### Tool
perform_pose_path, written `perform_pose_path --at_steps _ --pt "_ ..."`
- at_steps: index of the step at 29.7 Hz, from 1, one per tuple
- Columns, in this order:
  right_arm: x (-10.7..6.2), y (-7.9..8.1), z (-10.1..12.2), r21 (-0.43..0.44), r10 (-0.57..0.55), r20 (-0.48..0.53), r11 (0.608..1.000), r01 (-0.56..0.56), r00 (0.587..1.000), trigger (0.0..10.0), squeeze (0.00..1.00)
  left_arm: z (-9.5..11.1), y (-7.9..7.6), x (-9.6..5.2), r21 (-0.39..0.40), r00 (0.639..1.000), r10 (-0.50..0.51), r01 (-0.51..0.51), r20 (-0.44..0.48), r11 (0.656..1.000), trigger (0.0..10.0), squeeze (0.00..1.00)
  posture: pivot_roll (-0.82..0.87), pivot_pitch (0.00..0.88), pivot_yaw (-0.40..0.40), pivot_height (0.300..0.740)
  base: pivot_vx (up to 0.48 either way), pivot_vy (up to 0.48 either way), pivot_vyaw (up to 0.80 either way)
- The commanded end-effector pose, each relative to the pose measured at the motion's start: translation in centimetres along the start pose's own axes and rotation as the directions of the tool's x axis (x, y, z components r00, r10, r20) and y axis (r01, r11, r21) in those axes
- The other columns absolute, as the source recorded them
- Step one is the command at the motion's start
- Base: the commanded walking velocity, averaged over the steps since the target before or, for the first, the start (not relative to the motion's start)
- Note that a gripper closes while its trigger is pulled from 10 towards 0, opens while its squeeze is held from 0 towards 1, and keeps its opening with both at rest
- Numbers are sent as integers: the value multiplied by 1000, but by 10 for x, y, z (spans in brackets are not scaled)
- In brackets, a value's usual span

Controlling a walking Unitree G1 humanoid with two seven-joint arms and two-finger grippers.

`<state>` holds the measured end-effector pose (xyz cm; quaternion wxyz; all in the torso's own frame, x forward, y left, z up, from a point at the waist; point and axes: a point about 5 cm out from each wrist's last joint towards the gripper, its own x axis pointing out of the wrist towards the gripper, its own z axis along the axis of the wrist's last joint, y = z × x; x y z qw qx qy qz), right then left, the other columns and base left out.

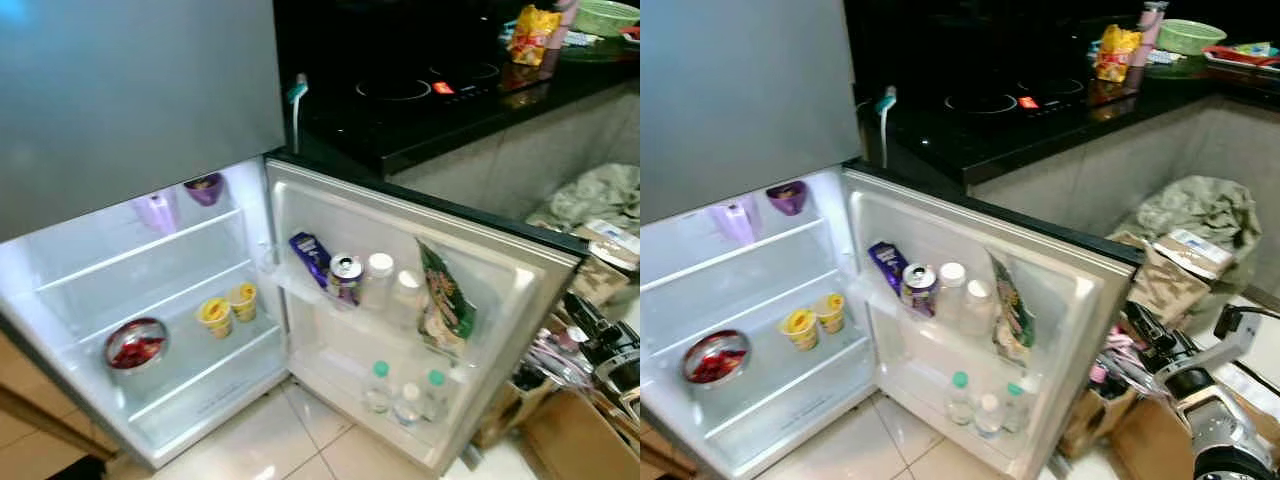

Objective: Restocking fridge

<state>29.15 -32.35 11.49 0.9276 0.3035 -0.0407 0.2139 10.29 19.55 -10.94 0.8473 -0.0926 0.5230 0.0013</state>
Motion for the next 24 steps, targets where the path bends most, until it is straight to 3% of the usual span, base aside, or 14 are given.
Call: perform_pose_path --at_steps 1,4,6,8,9,10,11,12,15,19,20,21,23,24 --pt "7 11 -9 18 136 -73 991 -135 988 10000 0 -11 -4 -1 -16 999 -9 9 -39 1000 10000 0 -92 14 -3 740 0 0 0" --pt "3 30 -30 100 353 -256 936 -338 900 10000 0 -12 -4 -1 -15 999 -3 3 -40 1000 10000 0 -97 22 -5 740 0 0 0" --pt "1 35 -40 147 402 -309 916 -374 862 10000 0 -12 -4 -1 -14 999 0 -1 -41 1000 10000 0 -97 22 -5 740 0 0 0" --pt "0 36 -43 163 415 -319 909 -383 852 10000 0 -12 -4 -1 -14 999 1 -2 -41 1000 10000 0 -97 22 -5 740 0 0 0" --pt "-2 41 -52 199 454 -358 891 -409 816 10000 0 -12 -4 -1 -16 999 6 -7 -39 1000 10000 0 -97 22 -5 740 0 0 0" --pt "-2 41 -52 199 454 -358 891 -409 816 10000 0 -12 -4 -1 -16 999 6 -7 -39 1000 10000 0 -97 22 -5 740 0 0 0" --pt "-4 45 -61 230 484 -391 875 -426 783 10000 0 -12 -3 -1 -18 999 11 -11 -37 1000 10000 0 -97 22 -5 740 0 0 0" --pt "-9 52 -76 289 537 -444 844 -453 717 10000 0 -12 -3 -1 -21 999 16 -17 -35 1000 10000 0 -97 22 -5 740 0 0 0" --pt "-12 59 -88 337 578 -460 816 -470 674 10000 0 -12 -3 -1 -21 999 19 -19 -34 1000 10000 0 -97 22 -5 740 0 0 0" --pt "-13 58 -96 333 553 -475 833 -442 684 10000 0 -11 -3 -1 -22 999 21 -22 -33 1000 10000 0 -97 22 -5 740 0 0 0" --pt "-18 52 -99 317 511 -506 859 -401 695 10000 0 -11 -3 -1 -22 999 22 -23 -33 999 10000 0 -101 22 -9 740 0 0 0" --pt "-32 39 -105 276 410 -570 912 -305 712 10000 0 -12 -2 -1 -23 999 25 -25 -34 999 10000 0 -100 24 -9 740 0 0 0" --pt "-36 36 -106 266 386 -585 922 -281 714 10000 0 -12 -2 -1 -23 999 25 -26 -34 999 10000 0 -100 24 -9 740 0 0 0" --pt "-42 29 -107 230 319 -611 947 -224 724 10000 0 -12 -2 -1 -23 999 26 -27 -35 999 10000 0 -99 24 -11 740 0 0 0"
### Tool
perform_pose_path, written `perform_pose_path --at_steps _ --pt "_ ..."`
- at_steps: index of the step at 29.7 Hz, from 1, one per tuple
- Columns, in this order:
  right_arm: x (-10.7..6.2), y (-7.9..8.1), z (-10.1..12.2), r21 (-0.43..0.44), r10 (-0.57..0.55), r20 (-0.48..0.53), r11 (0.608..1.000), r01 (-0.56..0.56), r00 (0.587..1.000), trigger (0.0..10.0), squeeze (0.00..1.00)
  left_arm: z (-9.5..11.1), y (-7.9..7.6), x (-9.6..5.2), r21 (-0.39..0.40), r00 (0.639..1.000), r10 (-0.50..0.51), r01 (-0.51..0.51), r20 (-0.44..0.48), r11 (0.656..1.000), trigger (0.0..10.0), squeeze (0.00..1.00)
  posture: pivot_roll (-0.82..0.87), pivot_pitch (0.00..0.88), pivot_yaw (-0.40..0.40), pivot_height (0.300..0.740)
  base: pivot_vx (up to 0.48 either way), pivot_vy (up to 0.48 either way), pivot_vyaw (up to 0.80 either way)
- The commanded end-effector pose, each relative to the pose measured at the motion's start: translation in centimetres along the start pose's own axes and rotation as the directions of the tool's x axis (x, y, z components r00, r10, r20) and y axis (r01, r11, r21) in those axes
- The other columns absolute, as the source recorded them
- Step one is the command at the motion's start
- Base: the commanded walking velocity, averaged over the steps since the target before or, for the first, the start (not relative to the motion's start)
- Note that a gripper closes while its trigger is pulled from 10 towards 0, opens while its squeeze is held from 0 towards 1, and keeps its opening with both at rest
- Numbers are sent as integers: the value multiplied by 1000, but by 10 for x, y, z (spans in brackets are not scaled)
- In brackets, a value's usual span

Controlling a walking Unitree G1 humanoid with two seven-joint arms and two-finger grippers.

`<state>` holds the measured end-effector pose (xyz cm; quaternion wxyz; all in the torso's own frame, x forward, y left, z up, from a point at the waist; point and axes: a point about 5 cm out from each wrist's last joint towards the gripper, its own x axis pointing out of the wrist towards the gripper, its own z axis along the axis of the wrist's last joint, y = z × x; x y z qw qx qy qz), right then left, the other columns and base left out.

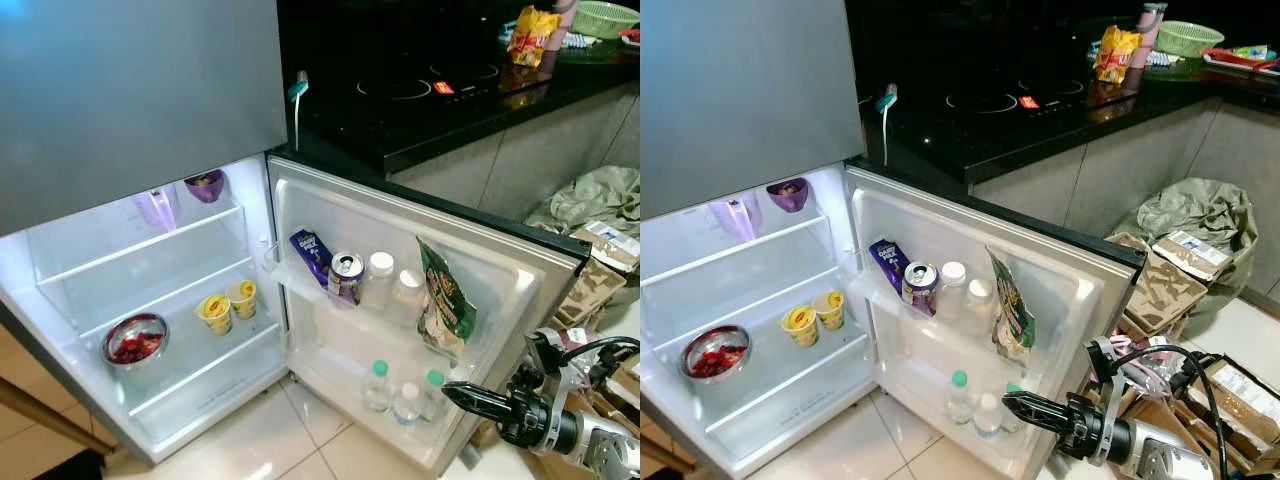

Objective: Restocking fridge

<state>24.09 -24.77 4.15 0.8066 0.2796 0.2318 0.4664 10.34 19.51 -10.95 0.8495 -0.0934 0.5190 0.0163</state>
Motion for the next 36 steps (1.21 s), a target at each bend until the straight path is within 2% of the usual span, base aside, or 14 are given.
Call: perform_pose_path --at_steps 1,3,5,7,10,11,12,13,14,17,18,19,31,36 --pt "-18 -11 -13 6 -171 -35 985 172 985 10000 0 -12 -1 -2 -5 999 5 -5 -47 1000 10000 0 -99 24 -11 740 0 0 0" --pt "-38 -23 -29 20 -395 -90 917 398 914 10000 0 -13 0 -2 2 999 8 -8 -52 1000 10000 0 -99 24 -11 740 0 0 0" --pt "-52 -28 -39 20 -525 -131 847 532 841 10000 0 -13 0 -2 4 998 8 -8 -54 1000 10000 0 -104 26 -16 740 0 0 0" --pt "-67 -33 -55 13 -658 -188 741 672 729 10000 0 -14 0 -2 5 998 6 -6 -55 1000 10000 0 -104 26 -16 740 0 0 0" --pt "-84 -35 -76 10 -774 -263 594 804 575 10000 0 -14 0 -2 7 998 5 -5 -57 1000 10000 0 -106 26 -13 740 0 0 0" --pt "-84 -35 -76 10 -774 -263 594 804 575 10000 0 -14 0 -2 7 998 5 -5 -57 1000 10000 0 -106 26 -13 740 0 0 0" --pt "-93 -35 -90 -33 -834 -311 489 871 457 10000 0 -14 -1 -2 15 998 5 -4 -60 1000 10000 0 -107 25 -9 740 0 0 0" --pt "-93 -35 -90 -33 -834 -311 489 871 457 10000 0 -14 -1 -2 15 998 5 -4 -60 1000 10000 0 -107 25 -9 740 0 0 0" --pt "-95 -36 -97 -41 -862 -310 434 900 401 10000 0 -14 -1 -2 21 998 4 -3 -60 1000 10000 0 -107 25 -9 740 0 0 0" --pt "-94 -36 -99 -25 -876 -290 409 912 385 10000 0 -14 0 -2 25 998 4 -2 -59 1000 10000 0 -106 23 -3 740 0 0 0" --pt "-92 -37 -102 7 -897 -260 369 929 358 10000 0 -13 -2 -2 10 998 -17 17 -57 1000 10000 0 -106 23 -3 740 0 0 0" --pt "-92 -37 -102 16 -901 -254 359 933 351 10000 0 -13 -2 -2 6 998 -22 23 -56 1000 10000 0 -106 23 -3 740 0 0 0" --pt "-51 -39 -109 17 -885 -219 417 909 410 10000 0 -13 -3 -2 14 997 -42 43 -61 999 10000 0 -106 21 1 740 0 -409 0" --pt "-46 -39 -110 20 -882 -214 425 905 419 10000 0 -14 -4 -2 18 997 -44 46 -65 999 10000 0 -103 18 2 740 0 -460 0"
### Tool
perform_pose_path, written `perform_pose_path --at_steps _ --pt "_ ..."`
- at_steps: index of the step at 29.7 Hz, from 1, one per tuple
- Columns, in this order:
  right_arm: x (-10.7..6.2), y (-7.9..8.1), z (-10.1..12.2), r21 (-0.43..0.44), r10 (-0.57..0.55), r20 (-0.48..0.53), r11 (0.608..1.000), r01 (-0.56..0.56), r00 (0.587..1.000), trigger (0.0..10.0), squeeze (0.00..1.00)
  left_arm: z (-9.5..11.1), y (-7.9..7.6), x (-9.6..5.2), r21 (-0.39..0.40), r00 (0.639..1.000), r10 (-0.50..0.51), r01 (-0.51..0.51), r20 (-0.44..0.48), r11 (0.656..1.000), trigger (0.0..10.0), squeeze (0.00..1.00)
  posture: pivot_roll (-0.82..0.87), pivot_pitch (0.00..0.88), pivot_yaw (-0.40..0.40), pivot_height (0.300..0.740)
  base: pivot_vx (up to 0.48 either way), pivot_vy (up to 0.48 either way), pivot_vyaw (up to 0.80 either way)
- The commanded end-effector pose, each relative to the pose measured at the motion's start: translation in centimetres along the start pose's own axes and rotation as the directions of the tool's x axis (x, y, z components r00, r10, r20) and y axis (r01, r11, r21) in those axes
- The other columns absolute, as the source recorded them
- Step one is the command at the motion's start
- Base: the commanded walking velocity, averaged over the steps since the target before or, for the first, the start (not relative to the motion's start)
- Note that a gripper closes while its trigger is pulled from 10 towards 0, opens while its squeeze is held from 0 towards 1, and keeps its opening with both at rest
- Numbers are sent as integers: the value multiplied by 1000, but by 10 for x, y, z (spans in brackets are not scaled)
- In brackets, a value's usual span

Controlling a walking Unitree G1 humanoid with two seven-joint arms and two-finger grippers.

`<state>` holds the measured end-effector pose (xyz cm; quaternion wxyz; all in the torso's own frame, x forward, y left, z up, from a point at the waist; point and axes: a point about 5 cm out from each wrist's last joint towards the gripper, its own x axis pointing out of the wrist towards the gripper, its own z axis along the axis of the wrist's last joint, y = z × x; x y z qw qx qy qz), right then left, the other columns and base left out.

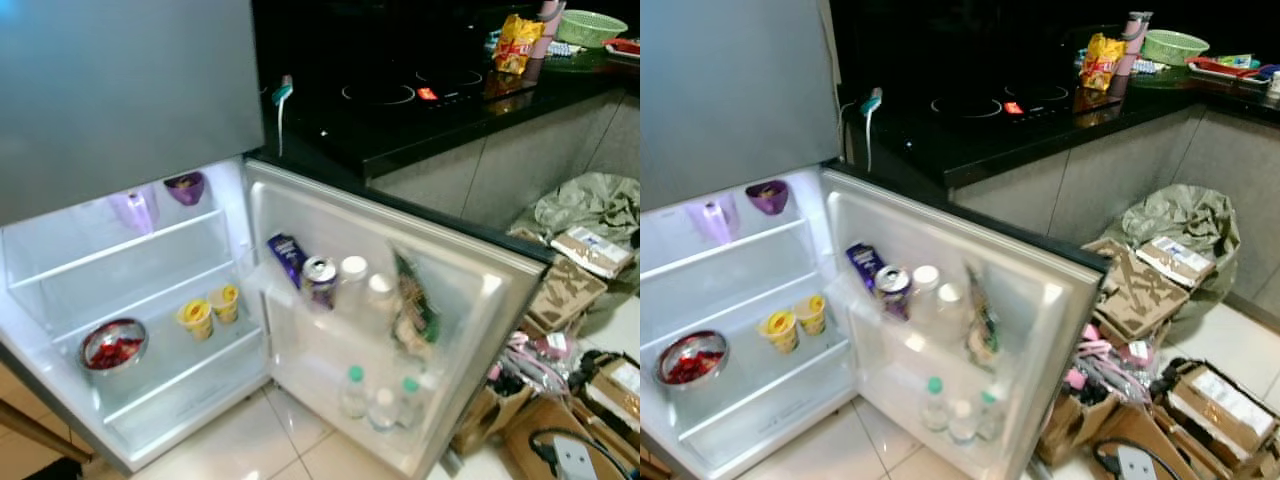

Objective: Restocking fridge

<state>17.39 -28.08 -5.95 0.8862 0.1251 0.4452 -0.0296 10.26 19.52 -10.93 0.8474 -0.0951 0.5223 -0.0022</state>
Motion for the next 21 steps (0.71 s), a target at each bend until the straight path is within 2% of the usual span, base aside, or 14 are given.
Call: perform_pose_path --at_steps 1,6,8,14,19,20,21 --pt "1 2 -1 -1 2 4 1000 -2 1000 10000 0 -14 -4 -1 2 998 -12 12 -54 1000 10000 0 -103 18 2 740 0 -461 0" --pt "0 0 2 -12 -1 9 1000 1 1000 10000 0 -14 -4 -1 -5 999 -6 6 -54 1000 10000 0 -103 16 1 740 0 -425 0" --pt "0 0 5 -14 0 22 1000 0 1000 10000 0 -14 -4 -1 -26 999 -3 1 -50 1000 10000 0 -103 16 1 740 0 0 0" --pt "0 1 23 -20 40 104 999 -38 994 10000 0 -15 -6 -1 -17 998 -6 5 -57 1000 10000 0 -107 12 1 740 0 0 0" --pt "0 9 57 -40 119 257 993 -112 959 10000 0 -15 -5 -1 -13 998 -5 4 -61 1000 10000 0 -106 8 6 740 0 0 0" --pt "-2 11 70 -23 150 321 988 -151 935 10000 0 -15 -5 -1 -12 998 -5 4 -62 1000 10000 0 -106 8 6 740 0 0 0" --pt "-4 13 85 35 170 399 979 -201 901 10000 0 -16 -5 -1 -10 998 -4 4 -63 1000 10000 0 -106 7 10 740 0 0 0"
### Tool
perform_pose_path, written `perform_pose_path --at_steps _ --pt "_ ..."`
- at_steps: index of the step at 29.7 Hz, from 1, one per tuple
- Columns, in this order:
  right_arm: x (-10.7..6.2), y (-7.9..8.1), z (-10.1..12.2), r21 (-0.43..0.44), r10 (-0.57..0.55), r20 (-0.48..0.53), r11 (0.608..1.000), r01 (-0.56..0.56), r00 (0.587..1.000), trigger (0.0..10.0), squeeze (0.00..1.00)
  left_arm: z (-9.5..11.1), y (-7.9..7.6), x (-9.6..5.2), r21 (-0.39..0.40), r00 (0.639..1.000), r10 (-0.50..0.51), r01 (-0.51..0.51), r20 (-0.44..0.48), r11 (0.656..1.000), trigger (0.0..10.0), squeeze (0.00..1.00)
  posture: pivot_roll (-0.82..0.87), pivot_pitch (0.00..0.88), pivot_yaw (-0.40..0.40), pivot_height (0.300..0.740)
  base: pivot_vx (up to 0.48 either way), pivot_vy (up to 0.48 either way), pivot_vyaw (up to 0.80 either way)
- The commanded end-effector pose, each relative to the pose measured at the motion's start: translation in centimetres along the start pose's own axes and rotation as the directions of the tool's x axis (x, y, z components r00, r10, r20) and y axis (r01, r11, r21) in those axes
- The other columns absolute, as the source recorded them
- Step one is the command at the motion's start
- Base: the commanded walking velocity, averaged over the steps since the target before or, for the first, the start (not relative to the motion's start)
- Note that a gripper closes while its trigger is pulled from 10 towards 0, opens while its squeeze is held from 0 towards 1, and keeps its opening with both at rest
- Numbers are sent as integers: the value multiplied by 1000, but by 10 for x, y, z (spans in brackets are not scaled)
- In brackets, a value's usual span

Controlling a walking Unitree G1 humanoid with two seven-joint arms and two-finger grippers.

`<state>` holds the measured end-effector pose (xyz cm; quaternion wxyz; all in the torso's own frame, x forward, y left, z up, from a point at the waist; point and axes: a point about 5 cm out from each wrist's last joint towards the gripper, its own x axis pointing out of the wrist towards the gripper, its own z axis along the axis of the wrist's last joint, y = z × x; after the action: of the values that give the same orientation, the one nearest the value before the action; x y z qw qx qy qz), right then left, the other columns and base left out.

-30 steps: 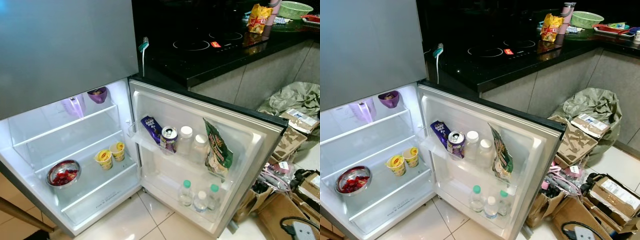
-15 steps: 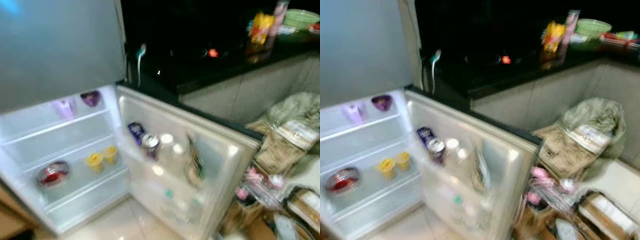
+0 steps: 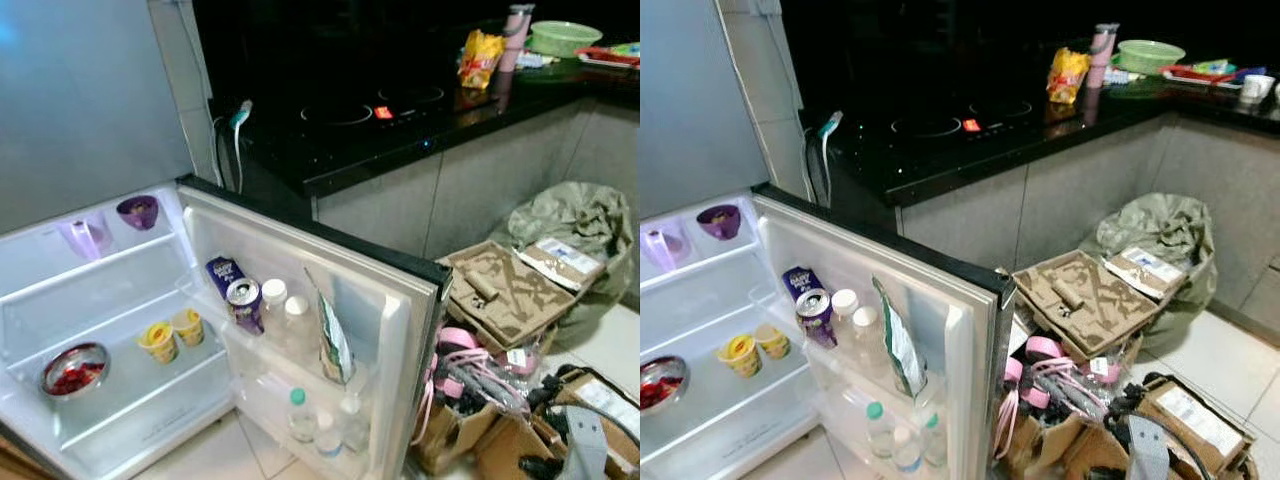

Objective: Restocking fridge

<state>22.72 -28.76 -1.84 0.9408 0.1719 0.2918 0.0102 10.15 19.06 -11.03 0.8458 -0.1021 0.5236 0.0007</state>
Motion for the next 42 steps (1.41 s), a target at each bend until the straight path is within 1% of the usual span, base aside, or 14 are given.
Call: perform_pose_path --at_steps 1,3,6,15,20,23,33,35,37,38,39,40,41,42 --pt "5 5 27 79 48 154 995 -60 987 10000 0 -14 0 -2 6 998 -1 1 -60 1000 10000 0 -105 6 11 740 0 0 0" --pt "5 7 52 177 101 295 971 -159 950 10000 0 -14 0 -2 8 998 -2 3 -60 1000 10000 0 -105 6 11 740 0 0 0" --pt "7 17 76 151 215 372 946 -288 903 10000 0 -12 1 -2 7 998 -1 2 -57 1000 10000 0 -110 35 17 740 0 0 0" --pt "10 52 64 -6 577 220 807 -591 786 10000 0 -14 1 -3 4 998 3 -3 -63 1000 10000 0 -111 30 16 740 0 0 0" --pt "0 82 50 -65 831 88 555 -829 550 10000 0 -13 1 -2 7 998 0 0 -59 1000 10000 0 -111 26 16 740 0 0 0" --pt "-2 85 48 -68 850 70 527 -847 523 10000 0 -13 1 -2 8 998 0 0 -59 1000 10000 0 -111 26 16 740 0 0 0" --pt "-23 98 25 24 949 -79 308 -951 305 10000 0 -13 0 -2 9 998 0 1 -62 1000 10000 0 -116 26 11 740 0 0 0" --pt "-21 97 22 28 937 -84 343 -939 339 10000 0 -14 0 -2 8 998 -1 1 -63 1000 10000 0 -116 26 9 740 0 0 0" --pt "1 79 18 -37 772 -60 632 -774 633 10000 0 -15 -2 -2 4 998 -2 2 -64 1000 10000 0 -113 35 8 740 0 0 0" --pt "1 79 18 -37 772 -60 632 -774 633 10000 0 -15 -2 -2 4 998 -2 2 -64 1000 10000 0 -113 35 8 740 0 0 0" --pt "7 73 18 -55 696 -43 714 -698 716 10000 0 -15 -2 -2 3 998 -2 3 -64 1000 10000 0 -112 31 6 740 0 0 0" --pt "7 73 18 -55 696 -43 714 -698 716 10000 0 -15 -2 -2 3 998 -2 3 -64 1000 10000 0 -112 31 6 740 0 0 0" --pt "7 44 8 9 482 -46 876 -482 875 10000 0 -16 -3 -2 1 998 -4 4 -63 1000 10000 0 -111 35 3 740 0 0 0" --pt "7 44 8 9 482 -46 876 -482 875 10000 0 -16 -3 -2 1 998 -4 4 -63 1000 10000 0 -111 35 3 740 0 0 0"
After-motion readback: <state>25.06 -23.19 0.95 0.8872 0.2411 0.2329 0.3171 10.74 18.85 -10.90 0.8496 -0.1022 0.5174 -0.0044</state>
